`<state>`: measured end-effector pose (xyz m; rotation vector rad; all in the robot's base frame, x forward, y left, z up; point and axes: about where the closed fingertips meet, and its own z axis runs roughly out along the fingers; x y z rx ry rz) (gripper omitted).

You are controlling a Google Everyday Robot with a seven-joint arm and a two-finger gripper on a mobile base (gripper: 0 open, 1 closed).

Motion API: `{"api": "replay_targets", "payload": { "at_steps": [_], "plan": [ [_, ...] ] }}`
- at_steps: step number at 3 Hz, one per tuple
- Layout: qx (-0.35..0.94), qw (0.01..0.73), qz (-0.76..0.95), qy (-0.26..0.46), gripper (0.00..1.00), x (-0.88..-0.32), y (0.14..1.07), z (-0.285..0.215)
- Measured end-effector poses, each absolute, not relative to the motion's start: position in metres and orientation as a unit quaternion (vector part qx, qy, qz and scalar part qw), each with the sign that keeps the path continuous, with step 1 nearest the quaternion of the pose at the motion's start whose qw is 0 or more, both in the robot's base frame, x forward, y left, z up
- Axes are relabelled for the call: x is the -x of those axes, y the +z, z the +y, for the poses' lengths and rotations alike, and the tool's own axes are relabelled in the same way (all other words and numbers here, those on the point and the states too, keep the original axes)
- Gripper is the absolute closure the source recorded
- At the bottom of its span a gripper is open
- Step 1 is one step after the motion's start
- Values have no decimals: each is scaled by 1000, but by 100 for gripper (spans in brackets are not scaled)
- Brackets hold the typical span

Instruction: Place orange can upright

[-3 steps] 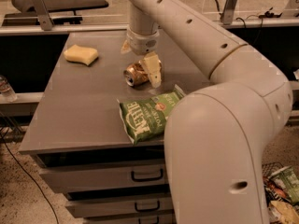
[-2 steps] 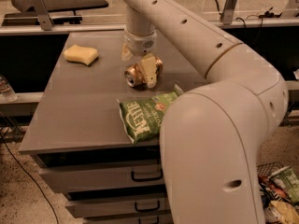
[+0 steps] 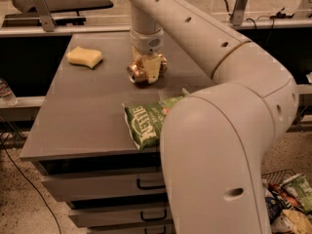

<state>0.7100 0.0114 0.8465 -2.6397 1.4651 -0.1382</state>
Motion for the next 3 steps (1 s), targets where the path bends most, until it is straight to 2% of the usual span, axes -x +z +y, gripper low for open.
{"api": "replay_targets", "payload": {
  "at_steps": [1,2,3],
  "plan": [
    [850,91,515,-64,96,-719,875,5],
    [801,161,574,-47,100,-730,906,-11],
    [729,270,629,19,100,-739,935,-38]
  ]
}}
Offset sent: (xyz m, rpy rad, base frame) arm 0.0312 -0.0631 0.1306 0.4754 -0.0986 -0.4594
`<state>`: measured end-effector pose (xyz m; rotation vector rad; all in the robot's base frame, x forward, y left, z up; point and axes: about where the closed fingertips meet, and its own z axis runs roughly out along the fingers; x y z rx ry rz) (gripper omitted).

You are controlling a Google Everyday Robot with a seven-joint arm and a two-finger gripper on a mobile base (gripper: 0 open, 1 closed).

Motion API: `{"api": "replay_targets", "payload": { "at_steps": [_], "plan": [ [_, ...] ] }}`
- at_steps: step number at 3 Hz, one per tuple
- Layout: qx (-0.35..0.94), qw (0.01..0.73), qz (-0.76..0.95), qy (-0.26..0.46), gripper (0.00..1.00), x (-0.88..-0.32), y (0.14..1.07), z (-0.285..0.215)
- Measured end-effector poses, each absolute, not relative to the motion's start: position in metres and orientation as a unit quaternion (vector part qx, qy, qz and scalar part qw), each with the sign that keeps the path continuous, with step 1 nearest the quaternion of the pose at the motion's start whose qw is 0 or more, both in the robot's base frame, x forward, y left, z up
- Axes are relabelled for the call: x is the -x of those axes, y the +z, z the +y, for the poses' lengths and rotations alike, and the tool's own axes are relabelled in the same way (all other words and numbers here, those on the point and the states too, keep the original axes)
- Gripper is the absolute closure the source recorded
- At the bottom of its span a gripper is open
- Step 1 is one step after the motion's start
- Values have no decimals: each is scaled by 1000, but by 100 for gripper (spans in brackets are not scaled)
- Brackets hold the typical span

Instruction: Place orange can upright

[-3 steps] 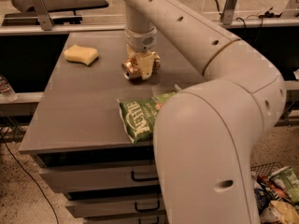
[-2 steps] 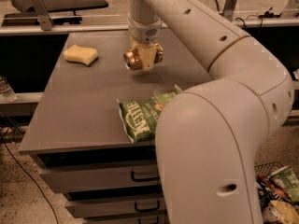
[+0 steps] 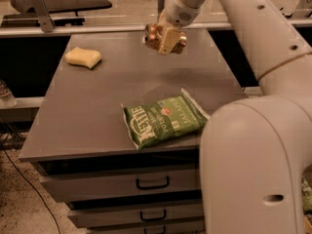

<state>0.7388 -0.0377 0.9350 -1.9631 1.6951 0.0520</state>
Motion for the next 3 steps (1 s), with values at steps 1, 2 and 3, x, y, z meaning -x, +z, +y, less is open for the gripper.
{"api": "replay_targets", "payload": {
  "at_steps": [1,2,3],
  "plan": [
    [661,365,649,94,100,-744,954,-63],
    [606,433,648,158,100,-747,966,-83],
    [568,481,634,211,100,-749,969,-93]
  ]
}}
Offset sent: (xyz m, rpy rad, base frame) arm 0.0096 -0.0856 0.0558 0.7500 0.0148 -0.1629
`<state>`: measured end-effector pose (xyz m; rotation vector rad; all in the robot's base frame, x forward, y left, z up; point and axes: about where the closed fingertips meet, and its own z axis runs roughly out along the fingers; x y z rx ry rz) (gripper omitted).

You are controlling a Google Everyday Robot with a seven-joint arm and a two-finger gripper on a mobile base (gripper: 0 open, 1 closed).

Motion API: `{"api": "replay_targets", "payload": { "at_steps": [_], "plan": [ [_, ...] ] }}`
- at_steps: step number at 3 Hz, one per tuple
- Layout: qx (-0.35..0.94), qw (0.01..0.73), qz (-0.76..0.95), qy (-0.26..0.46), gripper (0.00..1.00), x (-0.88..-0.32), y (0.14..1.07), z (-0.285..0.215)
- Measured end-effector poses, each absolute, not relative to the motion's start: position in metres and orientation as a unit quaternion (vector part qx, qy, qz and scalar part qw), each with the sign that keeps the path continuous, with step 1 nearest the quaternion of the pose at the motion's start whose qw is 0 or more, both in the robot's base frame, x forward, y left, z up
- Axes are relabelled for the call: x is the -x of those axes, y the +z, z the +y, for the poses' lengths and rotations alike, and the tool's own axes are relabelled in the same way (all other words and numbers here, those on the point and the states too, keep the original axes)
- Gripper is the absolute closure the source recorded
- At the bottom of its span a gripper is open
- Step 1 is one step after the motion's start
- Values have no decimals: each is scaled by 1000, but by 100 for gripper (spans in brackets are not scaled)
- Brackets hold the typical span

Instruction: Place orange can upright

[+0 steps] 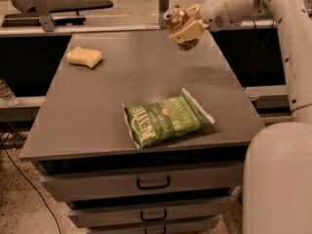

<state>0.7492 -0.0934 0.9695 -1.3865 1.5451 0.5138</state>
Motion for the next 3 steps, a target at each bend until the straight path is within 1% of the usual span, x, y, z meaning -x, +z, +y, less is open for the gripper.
{"api": "replay_targets", "payload": {
  "at_steps": [1,3],
  "plan": [
    [539,516,614,256,100,-750,968,-101],
    [499,555,587,314,100,-743,953,-120]
  ]
}}
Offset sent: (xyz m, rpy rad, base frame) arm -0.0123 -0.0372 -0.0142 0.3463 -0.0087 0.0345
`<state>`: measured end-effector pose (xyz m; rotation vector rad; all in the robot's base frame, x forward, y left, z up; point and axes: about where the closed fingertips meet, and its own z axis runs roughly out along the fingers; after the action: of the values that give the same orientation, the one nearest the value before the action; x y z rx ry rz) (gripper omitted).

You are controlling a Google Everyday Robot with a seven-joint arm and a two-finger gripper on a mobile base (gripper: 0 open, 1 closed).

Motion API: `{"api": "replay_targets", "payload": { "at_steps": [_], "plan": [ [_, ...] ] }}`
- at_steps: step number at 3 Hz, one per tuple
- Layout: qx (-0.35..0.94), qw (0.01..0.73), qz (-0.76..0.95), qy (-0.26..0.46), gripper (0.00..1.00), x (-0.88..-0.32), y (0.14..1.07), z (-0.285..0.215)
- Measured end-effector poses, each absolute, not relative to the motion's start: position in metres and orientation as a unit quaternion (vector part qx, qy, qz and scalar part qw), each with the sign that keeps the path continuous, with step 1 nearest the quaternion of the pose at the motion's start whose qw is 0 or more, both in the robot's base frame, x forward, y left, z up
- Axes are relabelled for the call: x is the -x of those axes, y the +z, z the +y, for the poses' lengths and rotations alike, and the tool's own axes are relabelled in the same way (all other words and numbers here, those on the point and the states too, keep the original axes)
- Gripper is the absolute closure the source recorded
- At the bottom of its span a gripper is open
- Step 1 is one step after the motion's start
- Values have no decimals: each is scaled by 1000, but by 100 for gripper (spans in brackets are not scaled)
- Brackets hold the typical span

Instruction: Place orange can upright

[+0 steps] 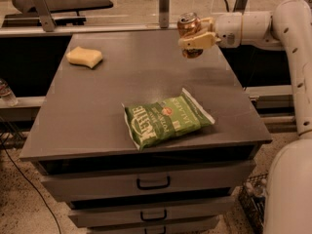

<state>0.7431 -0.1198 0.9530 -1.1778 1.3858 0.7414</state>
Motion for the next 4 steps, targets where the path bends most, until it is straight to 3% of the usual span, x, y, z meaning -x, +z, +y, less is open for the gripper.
{"api": "replay_targets", "payload": {
  "at_steps": [2,4],
  "plan": [
    [455,572,582,358,100,-734,925,-137],
    [449,567,569,390,59,-731,901,-135]
  ]
}}
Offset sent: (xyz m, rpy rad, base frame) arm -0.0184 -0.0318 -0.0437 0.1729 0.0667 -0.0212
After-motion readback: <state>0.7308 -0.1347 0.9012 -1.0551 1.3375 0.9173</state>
